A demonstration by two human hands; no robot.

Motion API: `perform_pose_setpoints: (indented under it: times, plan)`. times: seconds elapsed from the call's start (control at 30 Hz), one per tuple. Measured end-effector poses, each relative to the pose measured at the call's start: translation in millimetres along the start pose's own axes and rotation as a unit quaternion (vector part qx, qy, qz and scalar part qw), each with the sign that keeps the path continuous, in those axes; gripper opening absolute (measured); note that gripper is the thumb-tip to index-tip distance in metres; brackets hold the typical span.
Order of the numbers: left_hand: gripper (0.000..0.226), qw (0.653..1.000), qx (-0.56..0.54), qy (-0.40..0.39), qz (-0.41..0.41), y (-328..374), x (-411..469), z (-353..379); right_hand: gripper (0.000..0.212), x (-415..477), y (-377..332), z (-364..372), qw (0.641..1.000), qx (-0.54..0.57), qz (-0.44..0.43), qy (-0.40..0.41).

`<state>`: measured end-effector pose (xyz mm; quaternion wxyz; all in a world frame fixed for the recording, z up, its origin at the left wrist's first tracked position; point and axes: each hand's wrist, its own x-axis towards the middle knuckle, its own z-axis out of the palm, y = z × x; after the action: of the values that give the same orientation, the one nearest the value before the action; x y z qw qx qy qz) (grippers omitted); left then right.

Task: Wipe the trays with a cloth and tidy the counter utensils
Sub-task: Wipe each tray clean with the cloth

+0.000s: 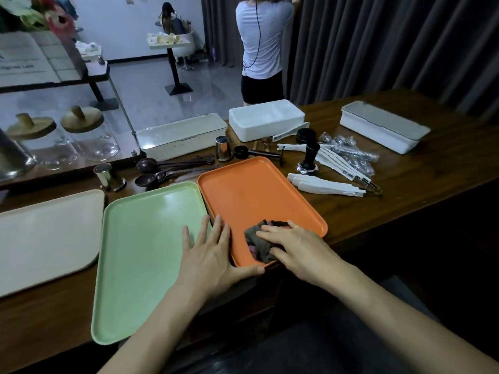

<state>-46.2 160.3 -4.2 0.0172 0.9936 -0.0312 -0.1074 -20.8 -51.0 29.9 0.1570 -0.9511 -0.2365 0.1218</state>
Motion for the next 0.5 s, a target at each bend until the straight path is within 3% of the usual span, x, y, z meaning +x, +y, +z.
perform_pose_setpoints:
  times: [0.23, 0.5]
  plan:
    - [0.137, 0.999, -0.021, -0.028, 0.003, -2, -2, -5, 0.051, 3, 53, -10, 0.990, -0.015, 0.135, 0.035]
    - [0.134, 0.999, -0.023, -0.038, 0.005, -3, -2, -4, 0.054, 33, 65, -13, 0.990, -0.036, 0.131, 0.046]
